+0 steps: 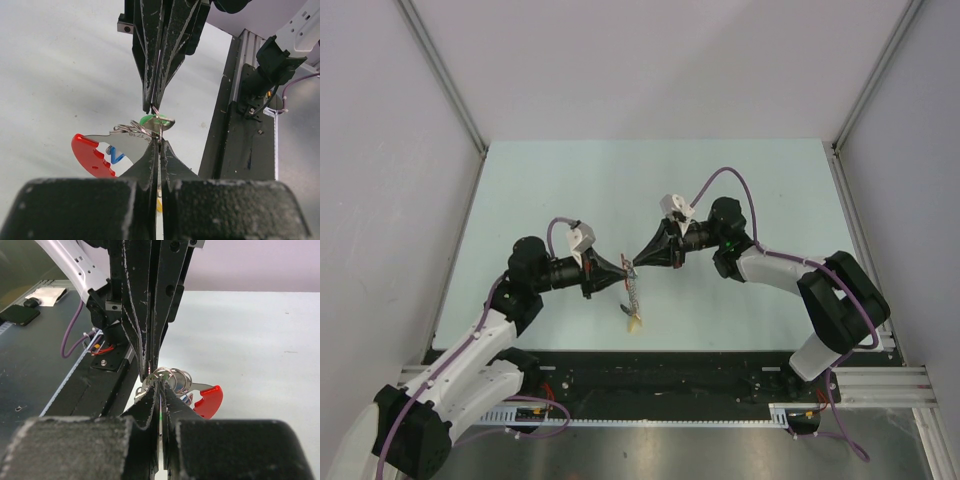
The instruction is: Put the keys on the keyring
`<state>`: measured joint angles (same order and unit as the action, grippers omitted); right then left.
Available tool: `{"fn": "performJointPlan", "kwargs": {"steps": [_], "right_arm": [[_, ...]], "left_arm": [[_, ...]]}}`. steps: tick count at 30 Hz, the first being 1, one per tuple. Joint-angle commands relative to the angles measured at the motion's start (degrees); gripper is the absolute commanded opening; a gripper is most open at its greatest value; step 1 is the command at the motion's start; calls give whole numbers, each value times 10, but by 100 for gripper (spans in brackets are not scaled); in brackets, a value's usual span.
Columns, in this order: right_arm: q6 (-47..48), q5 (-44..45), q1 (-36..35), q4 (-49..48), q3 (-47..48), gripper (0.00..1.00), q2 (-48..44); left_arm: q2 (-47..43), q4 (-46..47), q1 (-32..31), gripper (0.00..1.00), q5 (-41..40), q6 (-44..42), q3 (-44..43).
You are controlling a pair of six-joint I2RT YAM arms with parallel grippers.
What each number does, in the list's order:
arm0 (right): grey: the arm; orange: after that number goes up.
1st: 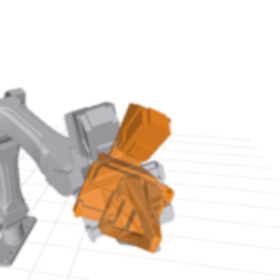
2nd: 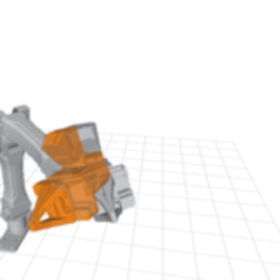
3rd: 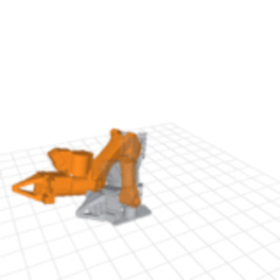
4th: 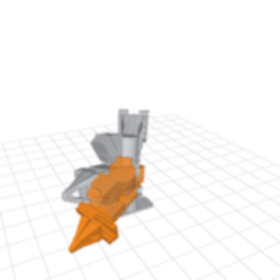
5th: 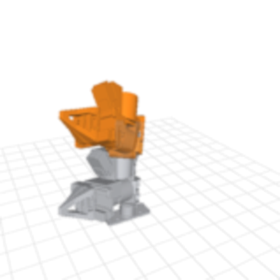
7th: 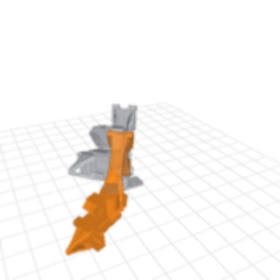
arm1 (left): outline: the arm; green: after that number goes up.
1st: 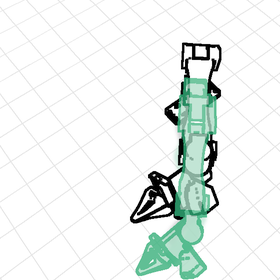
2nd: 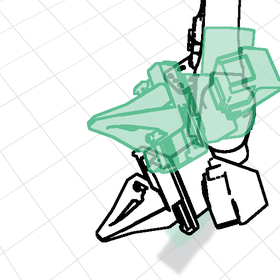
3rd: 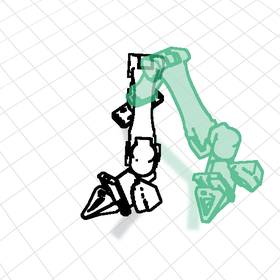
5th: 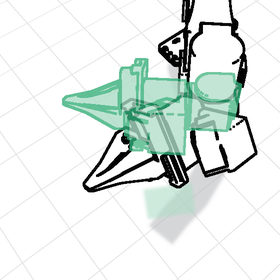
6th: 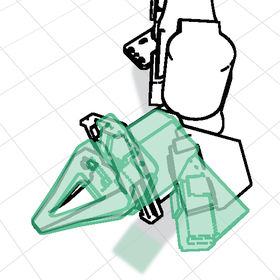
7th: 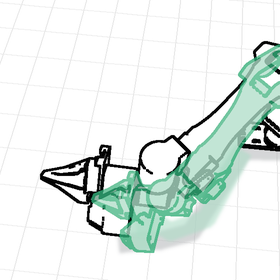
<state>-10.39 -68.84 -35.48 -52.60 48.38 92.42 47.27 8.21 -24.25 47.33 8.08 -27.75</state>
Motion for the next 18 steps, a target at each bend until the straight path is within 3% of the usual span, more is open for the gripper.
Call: {"fn": "performJointPlan", "kwargs": {"steps": [1, 8, 18], "right_arm": [[51, -6, -16, 53, 25, 0, -17], [140, 29, -27, 182, 38, 0, -51], [191, 54, -30, 260, 37, 0, -87]], "left_arm": [[-3, 72, -2, 1, 18, 23, -2], [-6, 79, -2, 0, 4, 33, 1], [-16, 103, -2, 0, -43, 78, 15]]}}
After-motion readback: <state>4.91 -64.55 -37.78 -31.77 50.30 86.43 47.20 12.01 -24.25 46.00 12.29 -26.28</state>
